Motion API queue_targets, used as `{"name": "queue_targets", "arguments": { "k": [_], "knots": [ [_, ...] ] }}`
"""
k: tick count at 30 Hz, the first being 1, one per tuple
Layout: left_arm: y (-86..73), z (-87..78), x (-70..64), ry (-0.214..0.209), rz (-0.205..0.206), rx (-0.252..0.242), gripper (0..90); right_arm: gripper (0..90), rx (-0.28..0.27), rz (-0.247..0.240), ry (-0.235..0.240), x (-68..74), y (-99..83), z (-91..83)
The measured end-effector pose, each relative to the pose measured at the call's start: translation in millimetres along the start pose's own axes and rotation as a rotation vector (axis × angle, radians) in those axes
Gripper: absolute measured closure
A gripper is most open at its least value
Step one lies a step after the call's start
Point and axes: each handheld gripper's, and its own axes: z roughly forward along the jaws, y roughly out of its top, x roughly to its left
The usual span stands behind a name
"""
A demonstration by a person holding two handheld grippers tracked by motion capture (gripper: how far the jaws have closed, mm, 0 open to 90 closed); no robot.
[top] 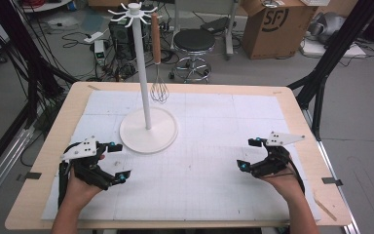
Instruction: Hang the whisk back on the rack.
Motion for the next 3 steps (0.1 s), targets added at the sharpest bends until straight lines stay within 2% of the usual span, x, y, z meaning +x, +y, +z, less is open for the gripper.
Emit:
{"name": "queue_targets", "arguments": {
  "k": [3],
  "knots": [
    [-0.5,0.5,0.3,0.002,-0.001,0.002,1.8,0.5,0.001,-0.003,0.002,0.1,0.0,1.0]
  ]
}}
